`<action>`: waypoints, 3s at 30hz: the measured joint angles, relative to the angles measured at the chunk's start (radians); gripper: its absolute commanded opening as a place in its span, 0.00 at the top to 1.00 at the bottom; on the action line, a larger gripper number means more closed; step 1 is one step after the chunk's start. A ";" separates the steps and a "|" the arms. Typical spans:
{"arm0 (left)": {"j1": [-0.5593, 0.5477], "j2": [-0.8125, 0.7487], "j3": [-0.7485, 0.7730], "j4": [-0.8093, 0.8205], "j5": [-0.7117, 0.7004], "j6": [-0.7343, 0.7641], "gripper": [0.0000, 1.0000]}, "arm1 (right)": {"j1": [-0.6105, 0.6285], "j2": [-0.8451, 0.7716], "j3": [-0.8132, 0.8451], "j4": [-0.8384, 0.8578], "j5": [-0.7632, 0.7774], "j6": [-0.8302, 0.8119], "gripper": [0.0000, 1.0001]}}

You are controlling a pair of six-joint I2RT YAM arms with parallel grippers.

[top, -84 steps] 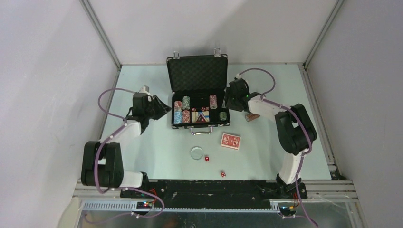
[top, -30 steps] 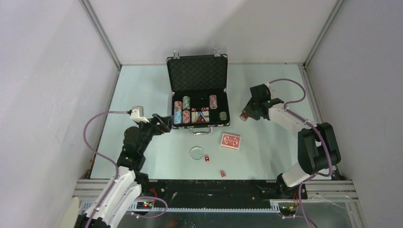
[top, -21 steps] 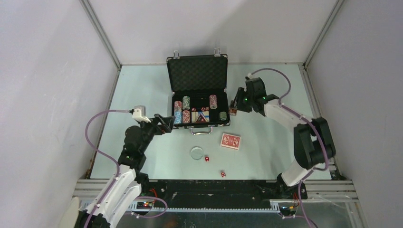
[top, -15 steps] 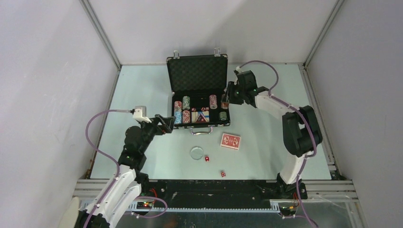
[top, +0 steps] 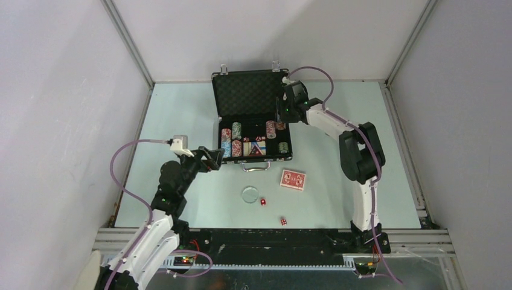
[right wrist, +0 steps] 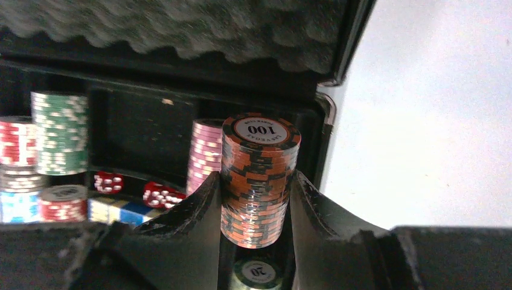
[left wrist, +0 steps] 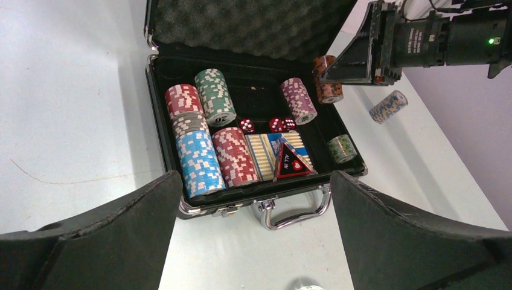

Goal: Pack up texas hold em set

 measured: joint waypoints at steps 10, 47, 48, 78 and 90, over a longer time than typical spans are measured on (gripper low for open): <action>-0.007 0.040 0.000 0.004 -0.002 0.000 0.00 | 0.006 0.018 -0.043 -0.031 0.061 -0.024 0.83; -0.015 -0.018 0.000 0.020 0.031 0.016 0.00 | -0.155 -0.673 -0.912 0.476 0.248 -0.042 0.20; -0.016 -0.021 0.000 0.022 0.037 0.016 0.00 | -0.174 -0.674 -0.935 0.495 0.232 -0.042 0.20; -0.018 -0.070 -0.014 0.041 0.071 0.015 0.00 | -0.370 -0.242 -0.421 0.176 0.139 0.088 0.29; -0.018 -0.066 -0.017 0.055 0.078 0.013 0.03 | -0.254 -0.165 -0.282 -0.005 0.273 0.016 0.75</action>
